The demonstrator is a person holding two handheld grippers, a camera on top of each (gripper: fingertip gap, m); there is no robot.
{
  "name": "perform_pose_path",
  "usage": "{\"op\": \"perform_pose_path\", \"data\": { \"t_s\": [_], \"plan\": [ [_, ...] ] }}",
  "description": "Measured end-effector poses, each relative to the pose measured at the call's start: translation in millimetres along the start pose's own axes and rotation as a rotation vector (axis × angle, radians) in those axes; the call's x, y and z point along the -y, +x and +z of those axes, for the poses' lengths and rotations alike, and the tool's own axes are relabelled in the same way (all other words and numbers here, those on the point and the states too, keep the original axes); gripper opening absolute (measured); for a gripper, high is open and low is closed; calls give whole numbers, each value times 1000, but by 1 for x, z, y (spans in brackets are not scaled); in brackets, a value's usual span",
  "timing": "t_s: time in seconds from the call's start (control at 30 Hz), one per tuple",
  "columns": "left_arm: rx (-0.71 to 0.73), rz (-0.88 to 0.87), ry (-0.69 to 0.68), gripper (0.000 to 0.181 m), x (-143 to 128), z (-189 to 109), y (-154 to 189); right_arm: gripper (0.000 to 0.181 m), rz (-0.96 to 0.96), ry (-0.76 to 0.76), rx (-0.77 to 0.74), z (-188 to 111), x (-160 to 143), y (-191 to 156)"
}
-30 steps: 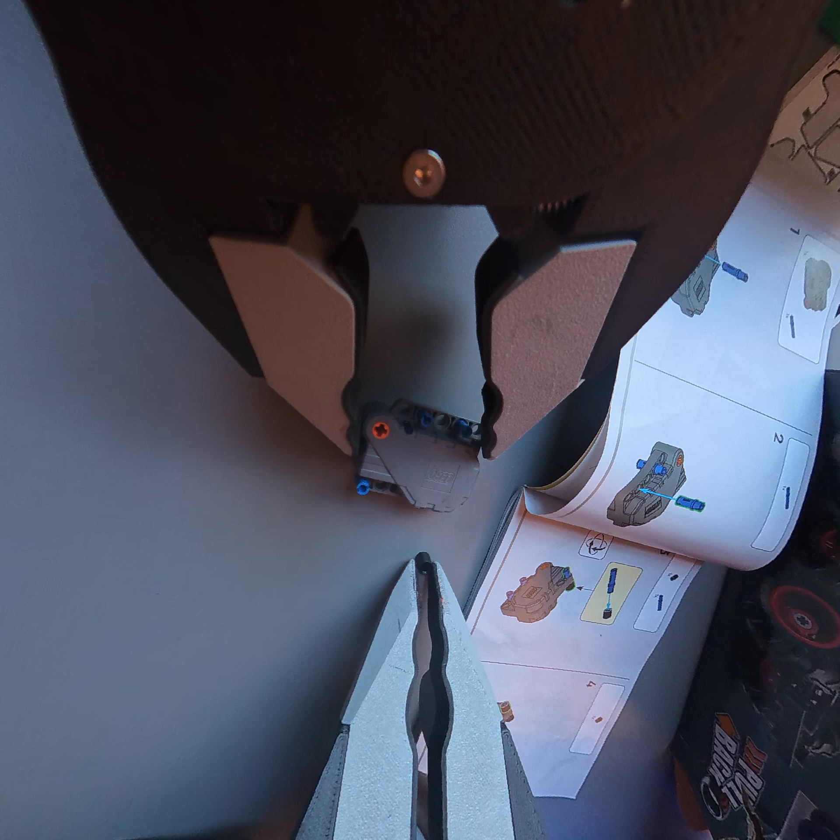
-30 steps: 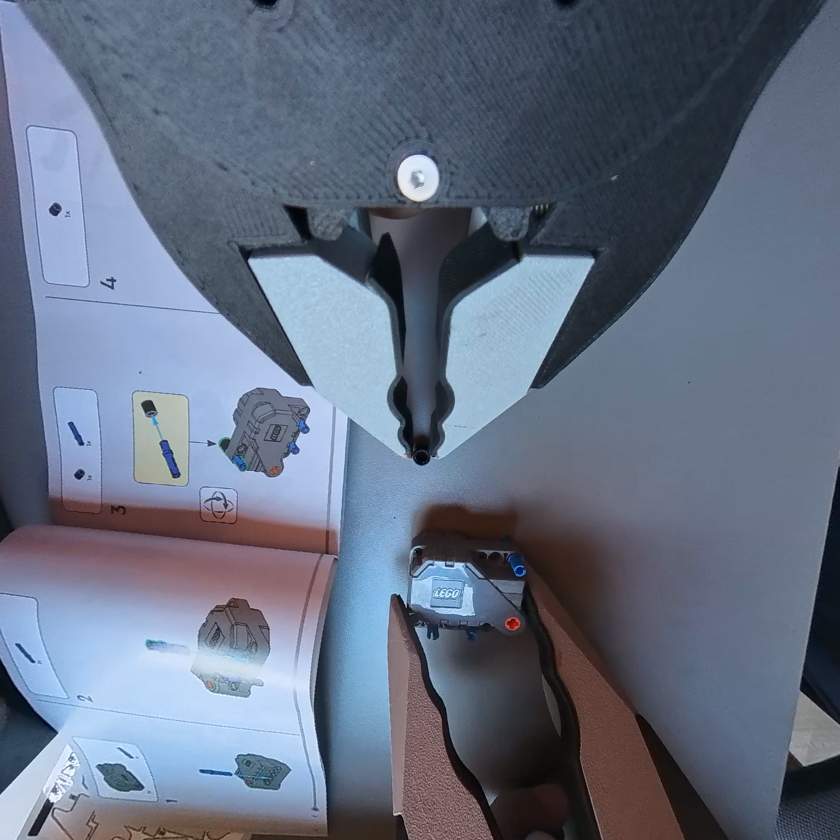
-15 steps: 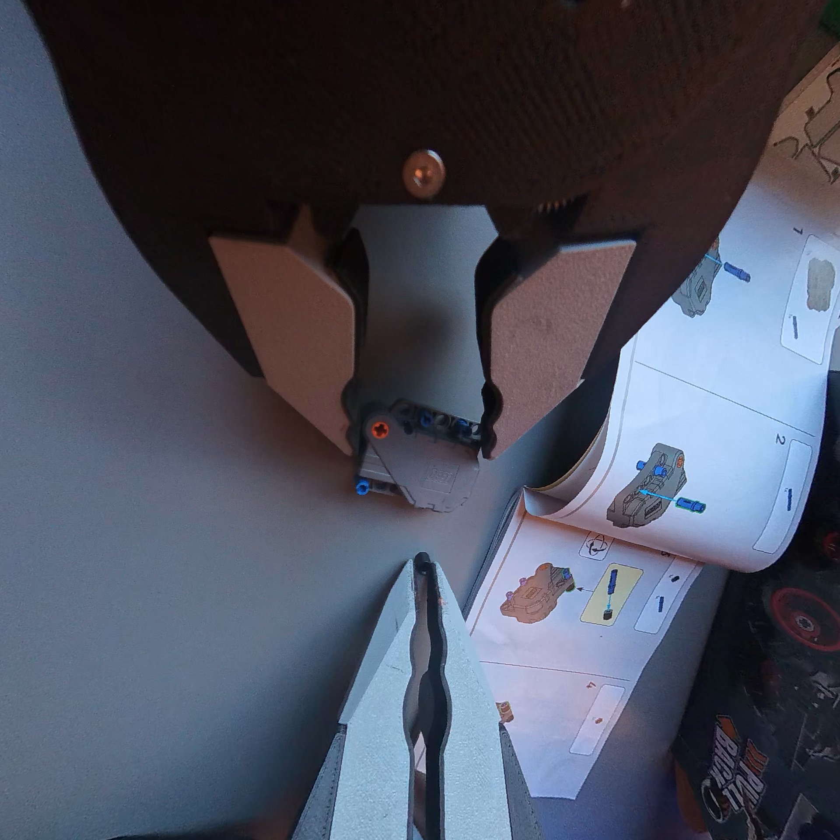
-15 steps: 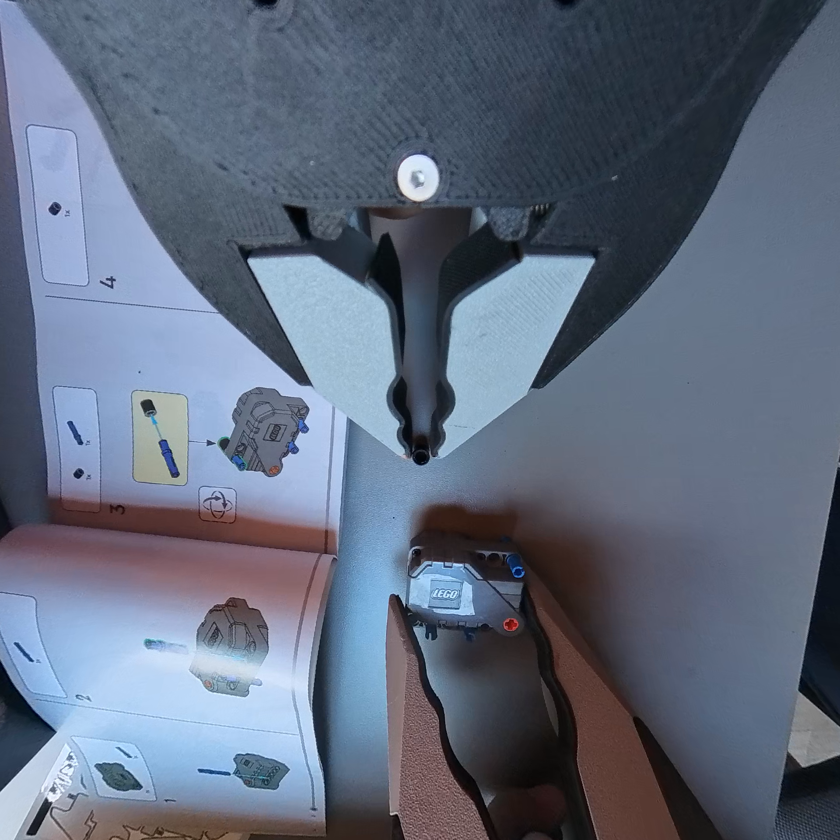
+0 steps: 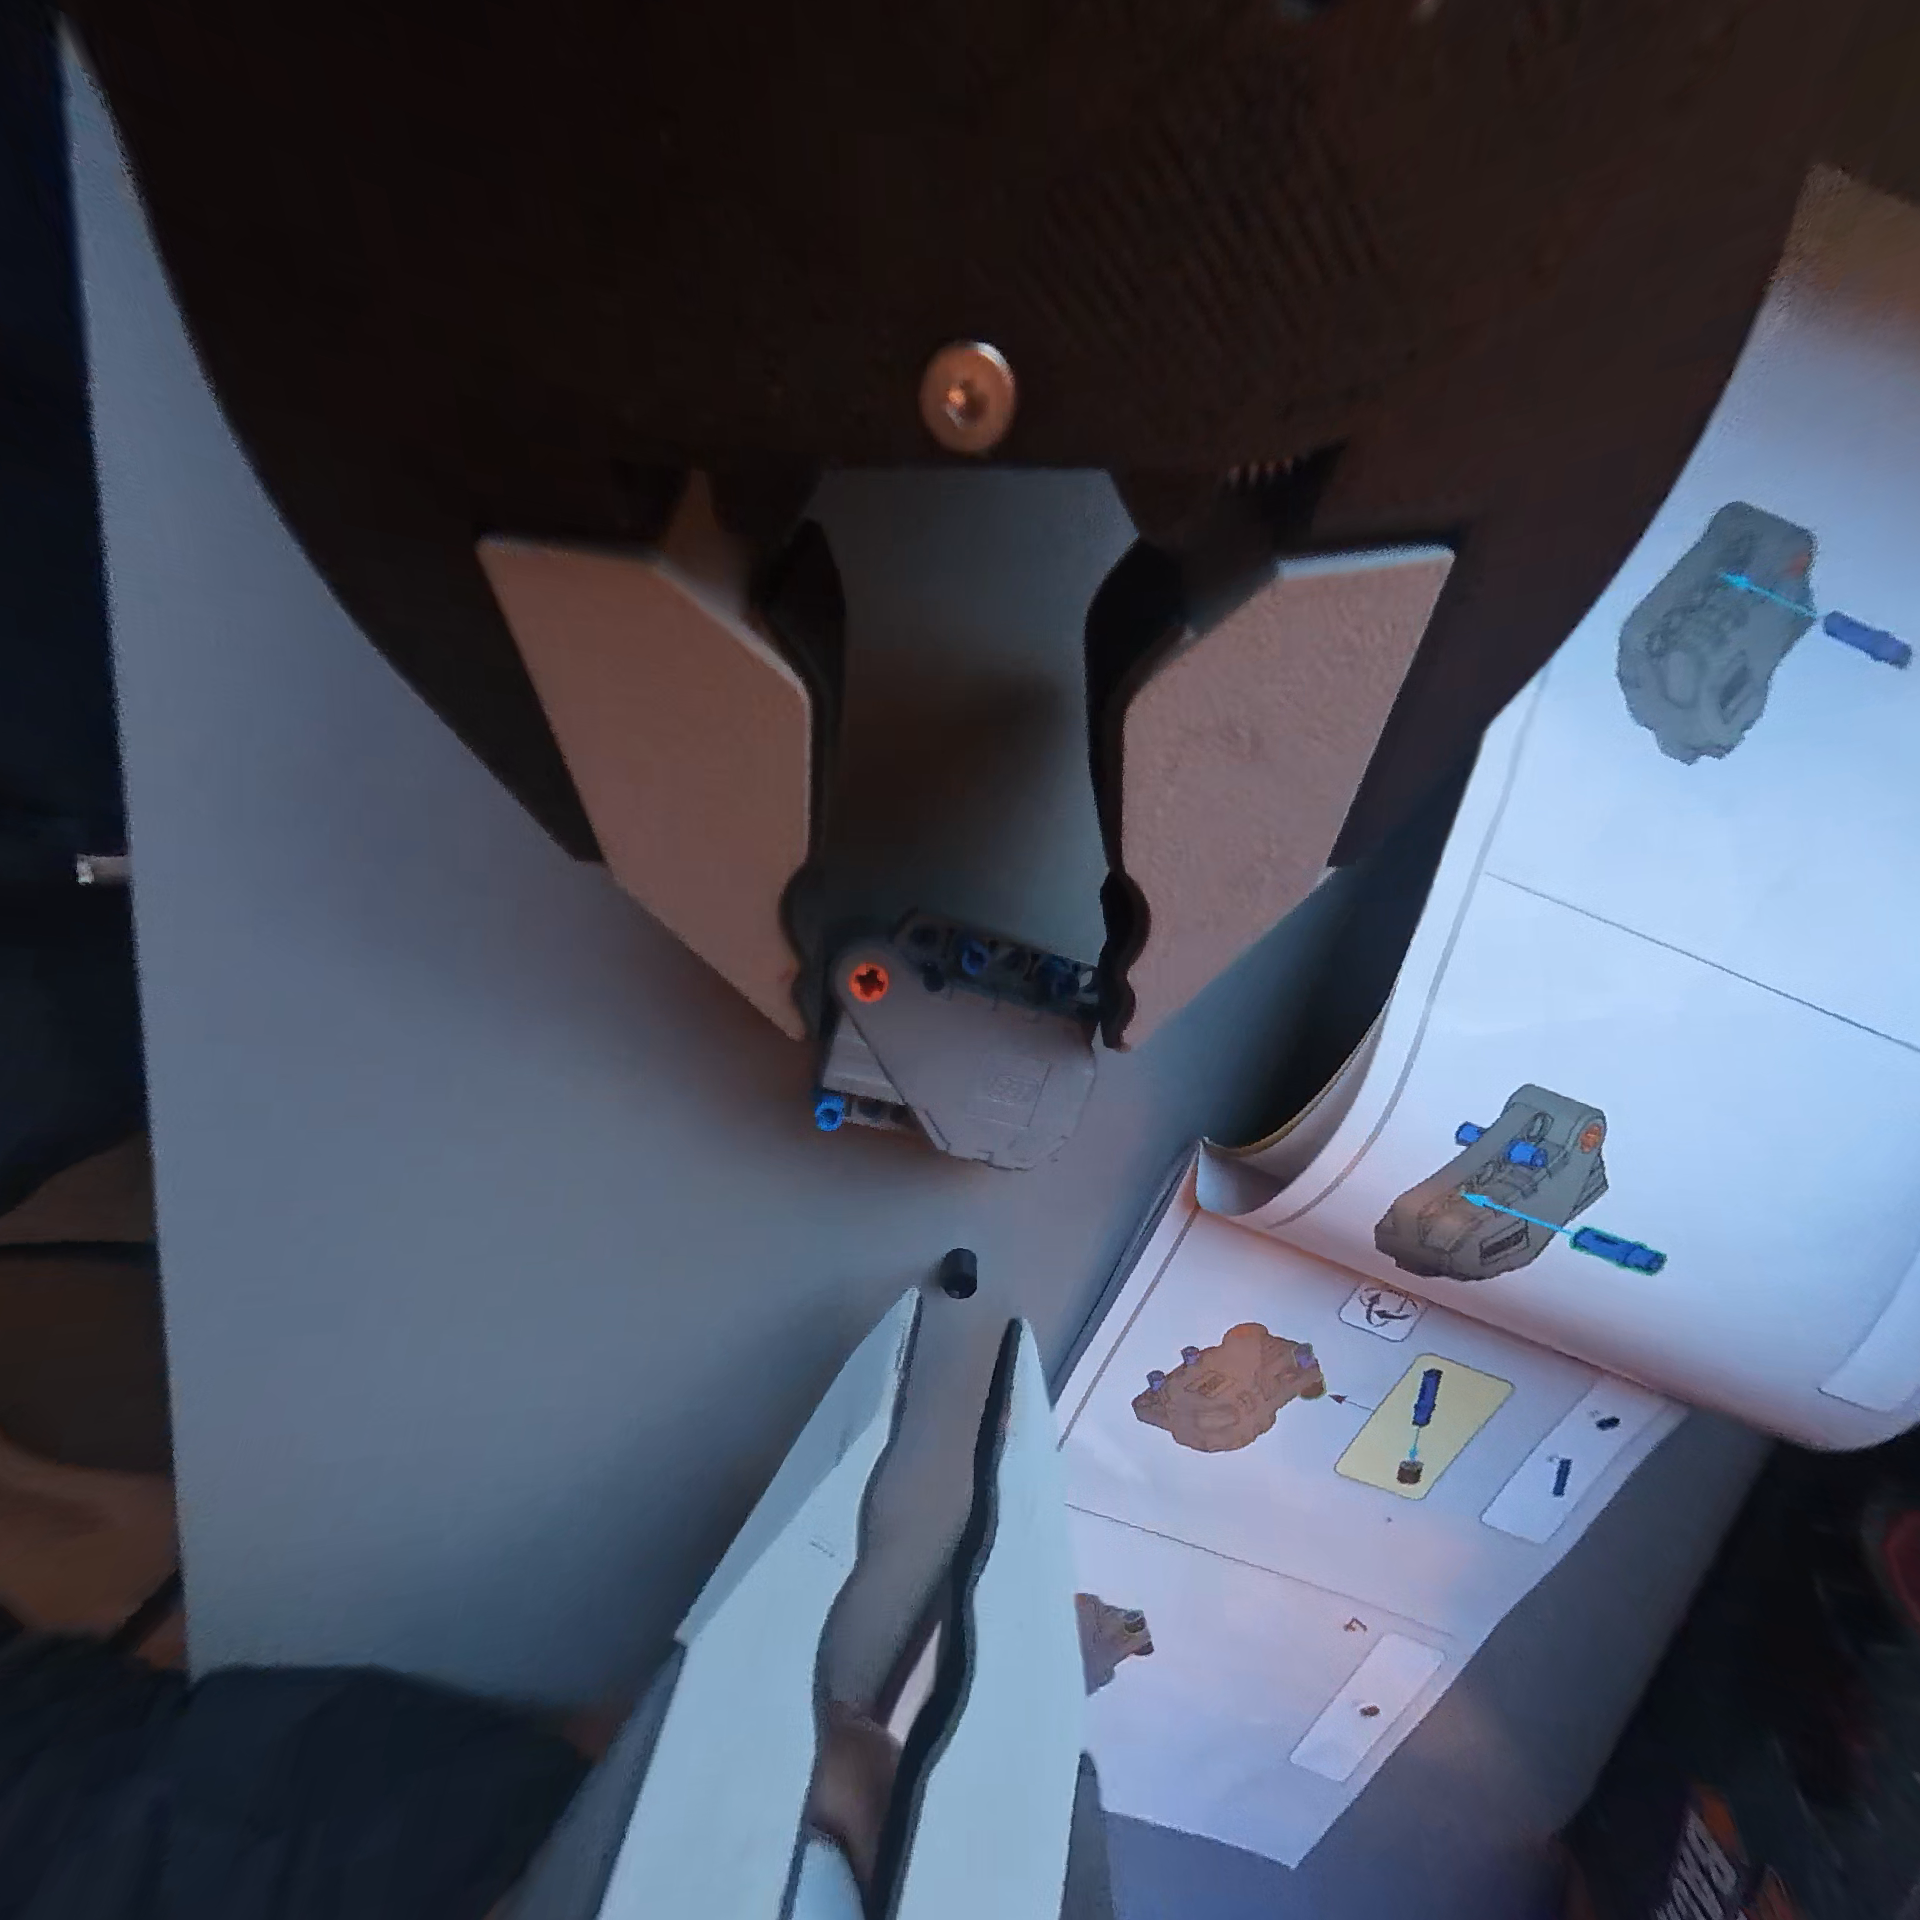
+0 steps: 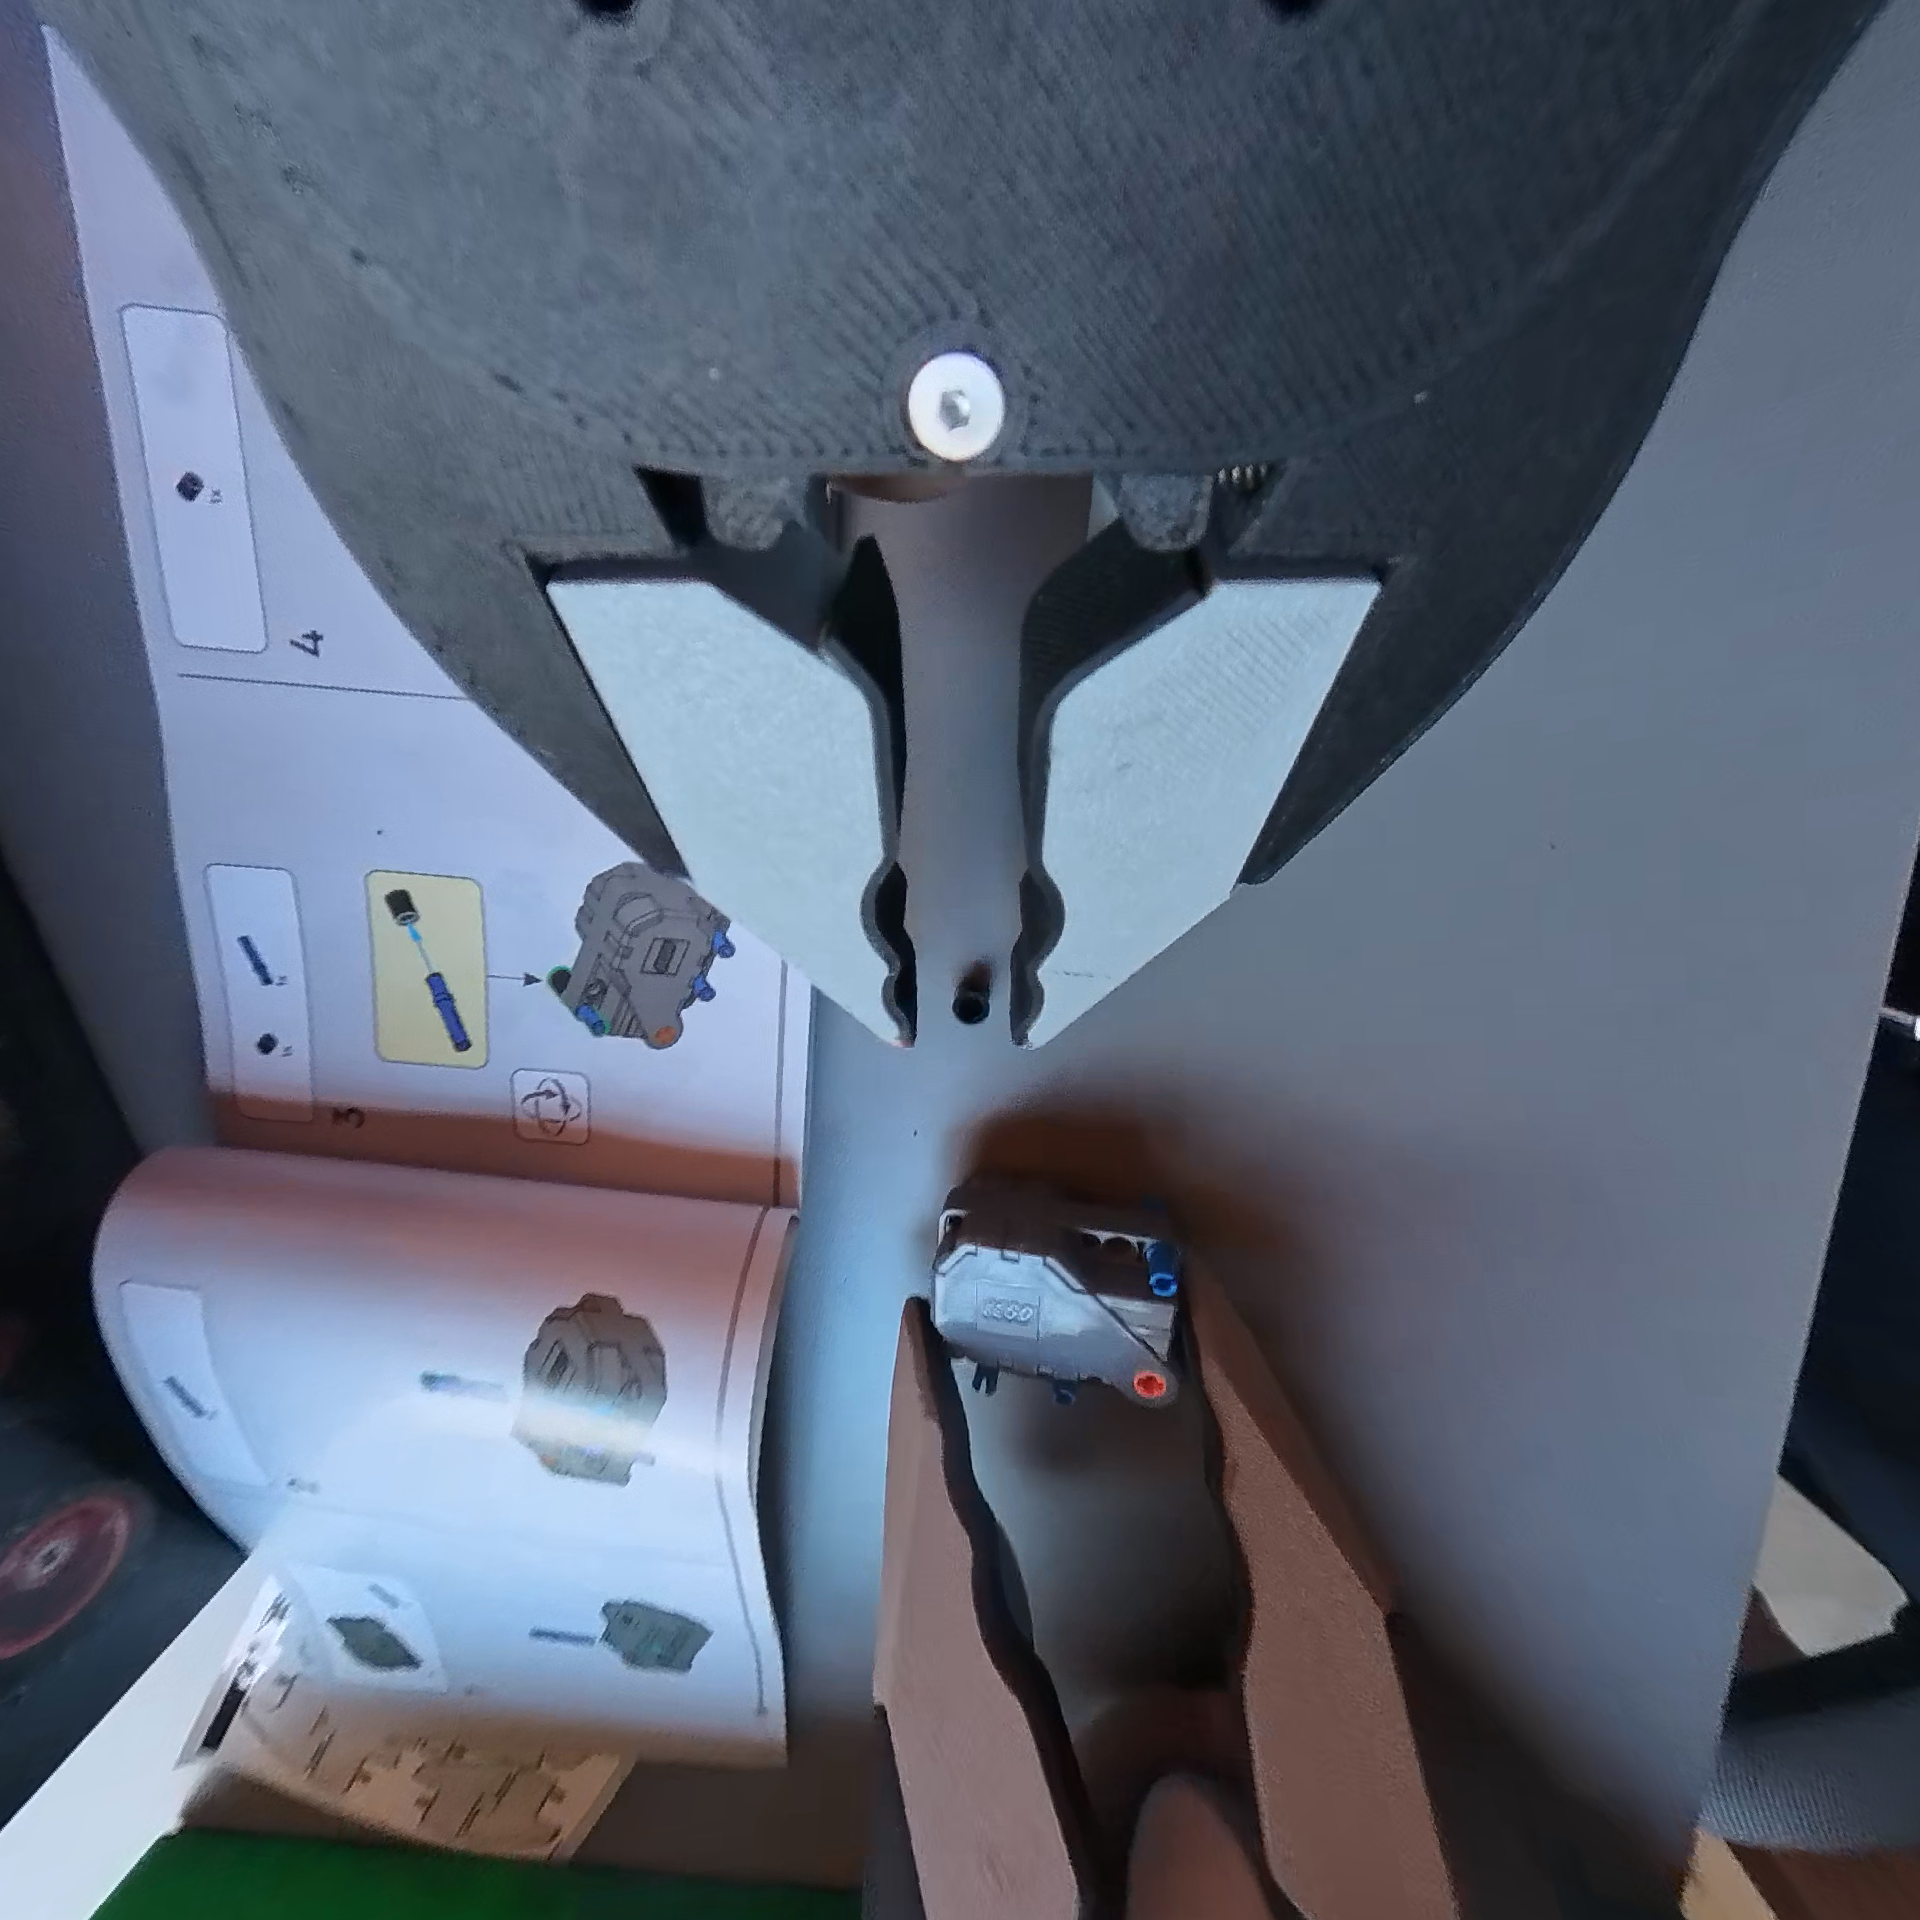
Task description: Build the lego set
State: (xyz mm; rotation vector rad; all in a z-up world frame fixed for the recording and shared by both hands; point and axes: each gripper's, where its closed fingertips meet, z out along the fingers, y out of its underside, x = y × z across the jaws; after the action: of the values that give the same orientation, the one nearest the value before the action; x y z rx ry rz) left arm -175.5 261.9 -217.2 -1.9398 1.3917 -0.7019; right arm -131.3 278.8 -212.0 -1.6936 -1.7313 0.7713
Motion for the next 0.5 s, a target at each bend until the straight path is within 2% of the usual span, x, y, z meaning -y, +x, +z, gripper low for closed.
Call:
{"op": "perform_pose_path", "data": {
  "t_s": [0.03,0.27,0.5],
  "plan": [
    [-22,-28,8,50,1,0,1,14,0,11,1,-1,2,0],
    [-240,-282,87,50,10,-9,7,15,-6,84,-2,-6,16,-2],
    [-506,-525,227,49,29,-24,12,15,-51,224,57,-9,47,-26]
  ]
}}
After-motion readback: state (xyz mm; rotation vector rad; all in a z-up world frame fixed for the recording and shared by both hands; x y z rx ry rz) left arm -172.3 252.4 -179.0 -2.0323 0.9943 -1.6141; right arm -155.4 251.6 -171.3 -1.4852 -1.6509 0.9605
